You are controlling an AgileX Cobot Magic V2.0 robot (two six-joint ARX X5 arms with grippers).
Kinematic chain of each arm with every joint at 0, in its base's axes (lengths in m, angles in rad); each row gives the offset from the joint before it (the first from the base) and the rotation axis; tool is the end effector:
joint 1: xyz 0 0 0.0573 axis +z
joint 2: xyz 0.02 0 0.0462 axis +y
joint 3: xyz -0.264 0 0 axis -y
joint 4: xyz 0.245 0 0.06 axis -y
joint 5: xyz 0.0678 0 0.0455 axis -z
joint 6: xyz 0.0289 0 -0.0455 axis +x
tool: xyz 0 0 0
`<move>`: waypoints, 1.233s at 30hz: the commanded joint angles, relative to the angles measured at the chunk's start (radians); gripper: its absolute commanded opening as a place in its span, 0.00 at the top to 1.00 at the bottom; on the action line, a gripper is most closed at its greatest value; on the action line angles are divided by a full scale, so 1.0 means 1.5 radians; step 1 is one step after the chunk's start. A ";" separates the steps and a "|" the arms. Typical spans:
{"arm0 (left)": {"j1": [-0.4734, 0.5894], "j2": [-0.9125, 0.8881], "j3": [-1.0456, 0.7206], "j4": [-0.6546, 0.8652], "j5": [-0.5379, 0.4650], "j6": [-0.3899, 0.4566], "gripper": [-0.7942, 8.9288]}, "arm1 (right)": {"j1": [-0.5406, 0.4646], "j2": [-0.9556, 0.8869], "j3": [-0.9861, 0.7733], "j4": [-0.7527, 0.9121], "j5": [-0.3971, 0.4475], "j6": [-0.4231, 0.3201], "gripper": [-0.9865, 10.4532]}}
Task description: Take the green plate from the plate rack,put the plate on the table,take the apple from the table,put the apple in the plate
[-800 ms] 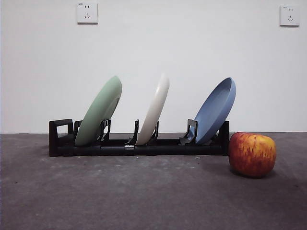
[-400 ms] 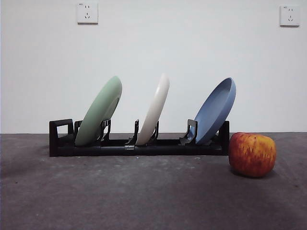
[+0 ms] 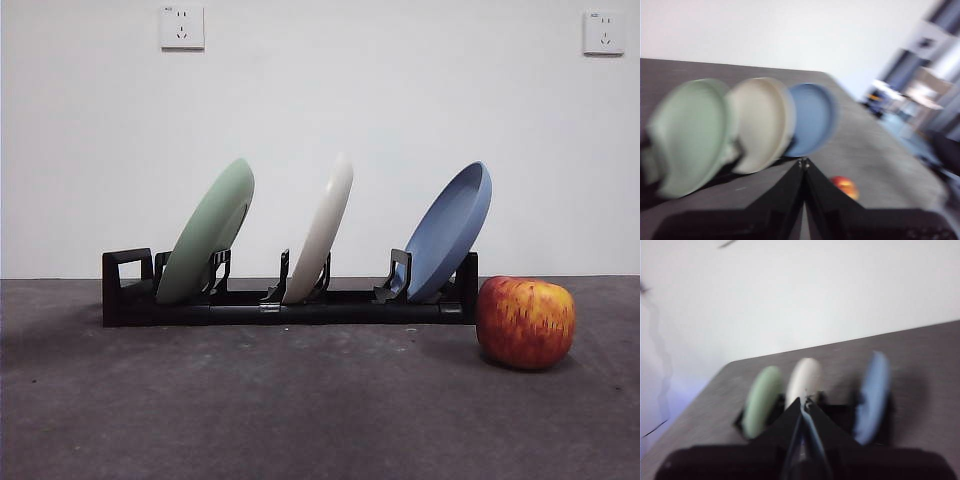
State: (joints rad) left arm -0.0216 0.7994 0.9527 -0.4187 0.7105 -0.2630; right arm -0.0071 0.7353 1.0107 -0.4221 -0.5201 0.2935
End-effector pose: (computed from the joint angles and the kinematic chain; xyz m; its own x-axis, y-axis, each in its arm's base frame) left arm 0.1550 -0.0222 0.3659 0.7172 -0.6679 -0.1988 0.5552 0.7201 -0.4161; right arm 0.1356 0.0134 0.3914 0.8620 0.4909 -0.1268 -0.4224 0.8337 0.3557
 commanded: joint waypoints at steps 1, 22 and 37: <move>-0.005 0.066 0.069 -0.019 0.086 0.012 0.92 | 0.001 0.067 0.077 -0.031 -0.067 -0.023 0.91; -0.143 0.406 0.423 -0.175 -0.156 0.096 0.68 | 0.144 0.372 0.375 -0.277 -0.019 -0.112 0.58; -0.196 0.736 0.737 -0.370 -0.387 0.164 0.69 | 0.180 0.403 0.398 -0.277 0.036 -0.112 0.58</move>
State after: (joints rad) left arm -0.3138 1.8973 2.0541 -0.9733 0.1329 -0.0330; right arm 0.2619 1.3346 1.6020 -0.8410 -0.4702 0.1337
